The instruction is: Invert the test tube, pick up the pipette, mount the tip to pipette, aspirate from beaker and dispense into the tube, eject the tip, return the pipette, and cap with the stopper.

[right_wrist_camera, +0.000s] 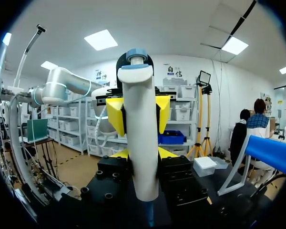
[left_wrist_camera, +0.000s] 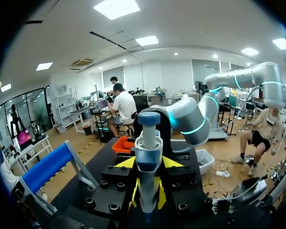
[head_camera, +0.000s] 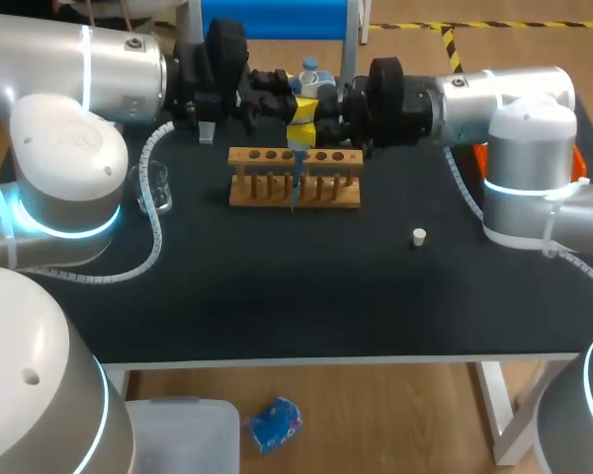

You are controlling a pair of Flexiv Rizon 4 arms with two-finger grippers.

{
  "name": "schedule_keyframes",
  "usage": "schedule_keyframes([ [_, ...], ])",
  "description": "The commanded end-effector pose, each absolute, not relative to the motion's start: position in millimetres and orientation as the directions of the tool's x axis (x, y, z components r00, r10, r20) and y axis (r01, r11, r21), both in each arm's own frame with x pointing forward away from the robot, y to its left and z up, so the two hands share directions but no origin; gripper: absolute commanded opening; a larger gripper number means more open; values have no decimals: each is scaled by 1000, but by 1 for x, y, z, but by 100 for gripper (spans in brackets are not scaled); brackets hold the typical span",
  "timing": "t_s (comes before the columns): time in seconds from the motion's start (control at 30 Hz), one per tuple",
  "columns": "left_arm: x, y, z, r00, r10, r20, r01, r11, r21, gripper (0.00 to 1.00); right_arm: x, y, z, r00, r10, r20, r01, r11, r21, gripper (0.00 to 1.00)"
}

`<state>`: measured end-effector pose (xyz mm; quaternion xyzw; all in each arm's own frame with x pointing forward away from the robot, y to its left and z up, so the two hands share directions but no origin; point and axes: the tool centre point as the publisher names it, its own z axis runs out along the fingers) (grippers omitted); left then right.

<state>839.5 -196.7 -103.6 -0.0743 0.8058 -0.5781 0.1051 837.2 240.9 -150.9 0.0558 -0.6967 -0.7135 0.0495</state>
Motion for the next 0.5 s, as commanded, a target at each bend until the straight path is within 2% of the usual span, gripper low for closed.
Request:
schedule_keyframes([
  [0.03, 837, -197, -104, -967, -241, -83, 2, 321, -947, 0, 841, 241, -147, -987, -159, -8, -6, -16, 1000, 0],
  [0.5, 837, -197, -104, -967, -241, -83, 2, 321, -947, 0, 839, 240, -147, -987, -158, -3, 1, -25, 1000, 0],
])
